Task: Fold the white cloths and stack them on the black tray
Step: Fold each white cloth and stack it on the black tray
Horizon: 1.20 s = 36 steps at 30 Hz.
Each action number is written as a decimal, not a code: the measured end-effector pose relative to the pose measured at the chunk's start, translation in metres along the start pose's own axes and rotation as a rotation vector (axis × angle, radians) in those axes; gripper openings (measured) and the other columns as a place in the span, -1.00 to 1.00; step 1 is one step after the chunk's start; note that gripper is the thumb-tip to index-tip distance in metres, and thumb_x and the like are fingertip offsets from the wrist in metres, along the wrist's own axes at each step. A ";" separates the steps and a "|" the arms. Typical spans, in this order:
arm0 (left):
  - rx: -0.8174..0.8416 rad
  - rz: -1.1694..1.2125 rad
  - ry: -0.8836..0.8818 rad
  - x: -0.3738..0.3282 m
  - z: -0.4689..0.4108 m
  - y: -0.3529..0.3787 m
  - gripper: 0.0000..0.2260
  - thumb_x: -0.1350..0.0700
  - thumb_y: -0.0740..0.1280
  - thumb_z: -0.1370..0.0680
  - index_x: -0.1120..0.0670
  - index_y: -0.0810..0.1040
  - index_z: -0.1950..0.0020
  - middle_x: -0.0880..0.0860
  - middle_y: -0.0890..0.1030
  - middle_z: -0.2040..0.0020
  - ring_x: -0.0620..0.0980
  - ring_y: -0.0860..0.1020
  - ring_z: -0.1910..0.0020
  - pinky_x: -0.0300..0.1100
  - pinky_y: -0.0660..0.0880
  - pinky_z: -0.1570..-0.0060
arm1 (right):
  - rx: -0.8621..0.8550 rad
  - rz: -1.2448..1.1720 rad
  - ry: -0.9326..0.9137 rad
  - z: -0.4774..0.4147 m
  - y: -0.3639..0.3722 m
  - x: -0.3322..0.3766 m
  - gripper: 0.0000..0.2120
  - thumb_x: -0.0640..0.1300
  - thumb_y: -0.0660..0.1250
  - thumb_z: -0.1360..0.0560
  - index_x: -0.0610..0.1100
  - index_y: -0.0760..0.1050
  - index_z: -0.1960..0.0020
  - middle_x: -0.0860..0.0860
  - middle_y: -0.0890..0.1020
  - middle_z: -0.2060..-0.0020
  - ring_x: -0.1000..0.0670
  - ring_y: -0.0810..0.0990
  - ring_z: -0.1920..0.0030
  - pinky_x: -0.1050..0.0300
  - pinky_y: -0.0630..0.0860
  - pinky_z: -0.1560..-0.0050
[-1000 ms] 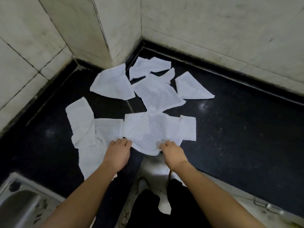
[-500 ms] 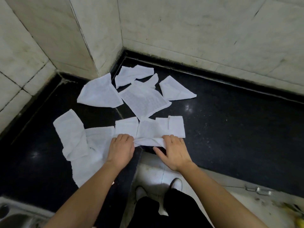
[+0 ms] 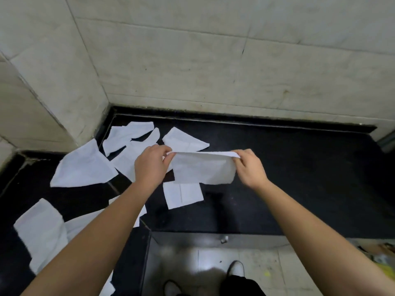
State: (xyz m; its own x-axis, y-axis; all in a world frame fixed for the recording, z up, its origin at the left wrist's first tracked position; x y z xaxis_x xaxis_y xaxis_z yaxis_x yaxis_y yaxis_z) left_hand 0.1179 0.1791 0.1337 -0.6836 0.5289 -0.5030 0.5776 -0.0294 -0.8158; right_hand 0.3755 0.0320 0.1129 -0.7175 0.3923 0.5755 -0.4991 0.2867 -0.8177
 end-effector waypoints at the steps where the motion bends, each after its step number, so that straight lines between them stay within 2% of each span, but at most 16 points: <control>1: 0.009 0.032 -0.003 -0.012 -0.006 0.007 -0.82 -0.05 0.36 -0.59 0.02 0.66 -0.07 -0.03 0.64 0.07 0.00 0.57 0.08 -0.12 0.45 0.17 | -0.057 -0.068 0.037 -0.004 -0.014 -0.010 -0.73 -0.03 0.16 -0.64 0.05 0.55 -0.26 0.03 0.61 -0.07 0.02 0.55 -0.07 0.09 0.46 -0.04; 3: 0.037 0.092 -0.020 -0.034 -0.019 0.025 -0.85 -0.02 0.37 -0.59 0.02 0.66 -0.05 -0.05 0.64 0.05 -0.01 0.58 0.11 -0.15 0.41 0.15 | -0.138 -0.203 0.108 -0.012 -0.038 -0.032 -0.80 -0.03 0.25 -0.63 0.04 0.54 -0.22 0.03 0.65 0.13 0.04 0.59 0.15 0.10 0.50 0.08; 5: 0.073 0.154 -0.058 -0.050 -0.035 0.045 -0.88 0.00 0.38 -0.58 0.01 0.66 -0.03 -0.08 0.64 0.04 -0.05 0.57 0.08 -0.18 0.43 0.10 | -0.184 -0.285 0.139 -0.024 -0.058 -0.052 -0.88 -0.01 0.31 -0.61 0.06 0.54 -0.13 0.04 0.63 0.23 0.03 0.59 0.24 0.07 0.54 0.15; 9: 0.150 0.314 -0.172 -0.075 -0.062 0.084 -0.95 0.03 0.39 -0.56 -0.04 0.60 0.10 -0.14 0.64 0.11 -0.09 0.61 0.11 -0.15 0.51 0.03 | -0.206 -0.393 0.197 -0.061 -0.081 -0.090 -0.90 -0.01 0.29 -0.62 0.05 0.58 -0.01 0.05 0.67 0.18 0.05 0.67 0.19 0.13 0.59 0.16; 12: 0.142 0.318 -0.228 -0.093 -0.081 0.104 -0.93 0.06 0.39 -0.56 0.02 0.62 0.09 -0.10 0.62 0.16 -0.10 0.59 0.12 -0.23 0.48 0.08 | -0.221 -0.438 0.210 -0.088 -0.090 -0.113 -0.88 -0.03 0.30 -0.59 0.02 0.61 0.01 0.07 0.69 0.16 0.10 0.68 0.14 0.07 0.61 0.01; 15: 0.108 0.305 -0.233 -0.106 -0.096 0.113 -0.91 0.05 0.39 -0.57 0.05 0.61 0.05 -0.14 0.59 0.18 -0.14 0.57 0.15 -0.40 0.38 0.17 | -0.257 -0.432 0.210 -0.103 -0.097 -0.126 -0.89 -0.02 0.32 -0.56 0.02 0.61 0.05 0.07 0.68 0.17 0.11 0.61 0.15 0.17 0.50 0.06; 17: 0.096 0.277 -0.195 -0.114 -0.097 0.118 -0.91 0.04 0.38 -0.58 0.04 0.60 0.06 -0.12 0.60 0.18 -0.16 0.56 0.15 -0.36 0.37 0.17 | -0.272 -0.417 0.208 -0.102 -0.099 -0.134 -0.90 -0.03 0.32 -0.56 0.01 0.61 0.04 0.07 0.65 0.18 0.14 0.55 0.20 0.25 0.43 0.13; 19: 0.107 0.227 -0.139 -0.117 -0.088 0.128 -0.92 0.07 0.37 -0.58 0.06 0.59 0.06 -0.09 0.61 0.17 -0.14 0.54 0.16 -0.28 0.39 0.16 | -0.265 -0.359 0.192 -0.094 -0.094 -0.143 -0.89 -0.04 0.33 -0.57 -0.01 0.62 0.02 0.07 0.63 0.16 0.11 0.56 0.17 0.22 0.45 0.10; 22: 0.211 0.097 -0.082 -0.107 -0.052 0.154 -0.96 0.15 0.38 -0.55 0.11 0.59 0.05 0.02 0.61 0.13 -0.01 0.54 0.19 -0.16 0.41 0.16 | -0.207 -0.186 0.142 -0.068 -0.071 -0.165 -0.89 -0.09 0.36 -0.56 -0.05 0.65 -0.03 0.03 0.62 0.05 0.03 0.59 0.08 0.13 0.50 -0.04; 25: 0.370 0.026 -0.044 -0.088 0.006 0.189 -0.96 0.22 0.38 -0.51 0.14 0.61 0.06 0.10 0.63 0.11 0.11 0.58 0.15 -0.14 0.38 0.19 | -0.028 -0.016 0.169 -0.021 -0.026 -0.199 -0.82 -0.07 0.34 -0.57 -0.03 0.65 -0.13 0.04 0.60 -0.07 0.00 0.60 -0.02 0.10 0.53 -0.06; 29: 0.582 -0.081 0.009 -0.067 0.090 0.225 -0.98 0.21 0.37 -0.51 0.11 0.59 0.09 0.06 0.61 0.14 0.09 0.57 0.14 -0.10 0.45 0.24 | 0.164 0.212 0.149 0.055 0.030 -0.230 -0.81 -0.07 0.37 -0.55 -0.04 0.67 -0.13 -0.02 0.61 -0.09 -0.12 0.60 -0.05 0.00 0.59 0.02; 33: 0.543 -0.091 0.107 -0.063 0.134 0.229 -0.82 0.30 0.51 -0.34 0.08 0.57 0.21 0.00 0.57 0.22 0.05 0.52 0.21 -0.10 0.45 0.41 | 0.121 0.366 0.087 0.103 0.048 -0.238 -0.76 -0.20 0.50 -0.43 -0.09 0.69 -0.10 -0.12 0.64 -0.05 -0.21 0.62 0.04 -0.09 0.61 0.11; 36: 0.511 -0.104 0.158 -0.063 0.150 0.223 -0.81 0.30 0.53 -0.32 0.09 0.58 0.21 0.00 0.56 0.25 0.05 0.51 0.23 -0.11 0.44 0.44 | 0.087 0.423 0.032 0.123 0.048 -0.233 -0.69 -0.23 0.53 -0.40 -0.11 0.67 -0.14 -0.14 0.64 -0.03 -0.22 0.62 0.08 -0.09 0.60 0.14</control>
State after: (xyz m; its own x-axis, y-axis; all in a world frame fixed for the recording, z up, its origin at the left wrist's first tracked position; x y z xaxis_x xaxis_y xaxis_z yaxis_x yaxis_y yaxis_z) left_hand 0.2231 0.0122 -0.0591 -0.6276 0.6708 -0.3952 0.1931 -0.3577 -0.9137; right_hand 0.4591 -0.1527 -0.0621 -0.8532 0.4863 0.1884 -0.2045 0.0204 -0.9787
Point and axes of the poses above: each hand's wrist, its own z-axis away from the middle knuckle, its own y-axis out of the palm, x = y × z, the point moved 7 cm from there along -z, towards the middle knuckle
